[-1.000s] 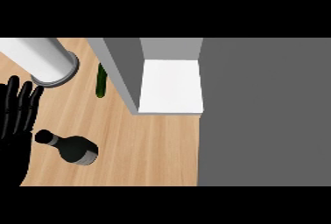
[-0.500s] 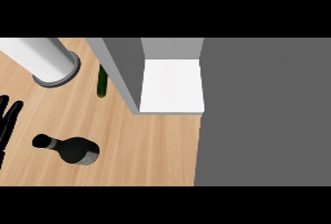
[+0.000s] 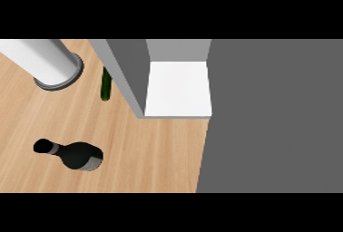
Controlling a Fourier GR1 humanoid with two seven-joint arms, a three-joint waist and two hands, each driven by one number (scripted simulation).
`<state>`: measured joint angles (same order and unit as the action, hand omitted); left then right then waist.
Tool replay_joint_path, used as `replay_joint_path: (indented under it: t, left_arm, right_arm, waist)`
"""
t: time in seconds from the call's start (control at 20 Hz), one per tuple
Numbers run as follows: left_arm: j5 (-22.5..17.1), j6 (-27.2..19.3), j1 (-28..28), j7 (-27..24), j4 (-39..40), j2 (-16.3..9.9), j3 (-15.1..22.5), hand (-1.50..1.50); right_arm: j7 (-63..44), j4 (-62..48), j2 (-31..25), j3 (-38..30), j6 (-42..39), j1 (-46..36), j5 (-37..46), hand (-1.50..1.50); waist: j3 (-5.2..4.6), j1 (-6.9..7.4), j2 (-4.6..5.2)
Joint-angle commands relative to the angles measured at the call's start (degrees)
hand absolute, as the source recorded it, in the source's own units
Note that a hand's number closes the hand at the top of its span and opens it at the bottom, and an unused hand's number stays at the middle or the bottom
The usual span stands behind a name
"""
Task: Pick up the wine, place it into the cabinet and close the cabinet
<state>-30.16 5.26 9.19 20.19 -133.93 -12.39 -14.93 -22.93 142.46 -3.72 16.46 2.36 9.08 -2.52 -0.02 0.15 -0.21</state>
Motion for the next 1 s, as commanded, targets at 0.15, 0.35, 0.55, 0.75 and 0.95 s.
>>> replay_joint_path:
  t: [0.15,0.35,0.55,0.75,0.95]
  left_arm:
    - [-5.3,-3.9,-2.6,8.0,-6.8,-2.9,-4.8,-1.5]
    - [-3.2,-4.9,-1.9,9.0,-8.0,-1.7,-3.9,-1.5]
    - [-5.7,-1.2,2.4,7.9,-6.9,-1.3,-6.4,-1.5]
    - [-1.8,-3.0,-2.8,7.3,-1.4,-1.2,-4.2,-1.5]
    - [-3.0,-1.2,-2.0,6.8,-0.7,-2.0,-6.8,-1.5]
  right_arm:
    - [-7.1,7.9,-1.0,2.8,1.9,-0.9,2.3,-1.5]
    - [-7.3,8.0,0.2,7.4,5.4,-1.1,7.2,-1.5]
    - [-6.5,10.5,-1.1,8.8,6.0,2.0,7.0,-1.5]
    - [-14.4,12.4,-2.5,7.0,8.3,-5.2,7.2,-1.5]
    - [-11.9,8.0,-0.4,14.1,12.0,-5.5,13.3,-1.5]
  waist:
    - [0.02,-0.1,-0.01]
    - [0.0,-0.14,-0.1]
    - [-0.03,0.07,-0.23]
    - [-0.05,-0.41,-0.05]
    - [-0.06,-0.26,-0.09]
